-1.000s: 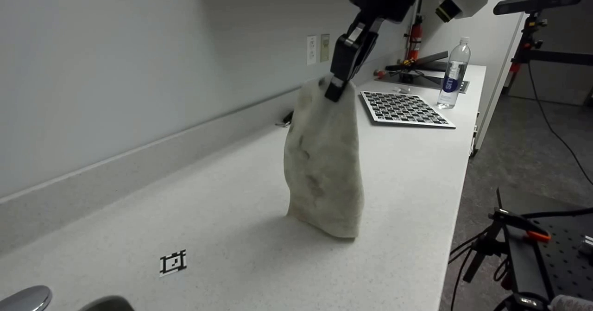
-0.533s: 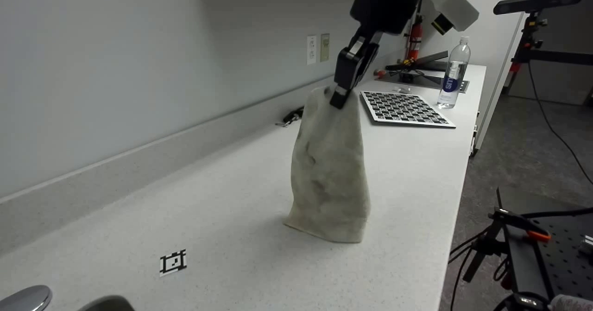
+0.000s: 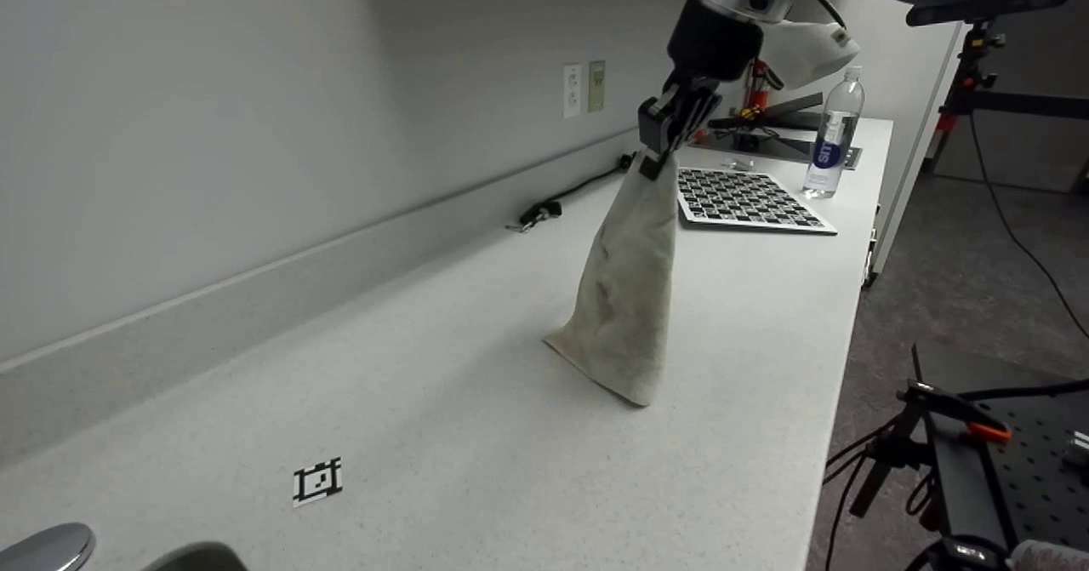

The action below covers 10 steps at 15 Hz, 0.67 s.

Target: Use the towel to wipe the counter

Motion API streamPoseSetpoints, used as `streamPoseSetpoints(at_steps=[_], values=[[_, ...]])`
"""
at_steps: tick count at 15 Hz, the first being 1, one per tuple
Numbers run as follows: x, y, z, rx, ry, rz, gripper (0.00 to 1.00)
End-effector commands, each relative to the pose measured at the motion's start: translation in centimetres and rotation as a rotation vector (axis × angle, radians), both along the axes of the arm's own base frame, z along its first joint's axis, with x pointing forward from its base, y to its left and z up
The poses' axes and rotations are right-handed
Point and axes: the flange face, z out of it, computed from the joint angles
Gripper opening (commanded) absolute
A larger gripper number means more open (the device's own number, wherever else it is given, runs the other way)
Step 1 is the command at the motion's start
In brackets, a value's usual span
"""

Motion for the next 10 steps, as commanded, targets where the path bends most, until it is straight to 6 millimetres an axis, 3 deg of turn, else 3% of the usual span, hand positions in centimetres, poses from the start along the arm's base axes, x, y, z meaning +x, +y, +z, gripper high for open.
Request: streamPoseSetpoints(at_steps=[1, 7, 10], values=[[-0.08, -2.25, -0.07, -0.022, -0.036, -0.107, 0.01], [-0.57, -2.45, 0.42, -0.029, -0.038, -0.183, 0.01], [-0.21, -3.07, -0.26, -0.027, -0.043, -0.197, 0.01]])
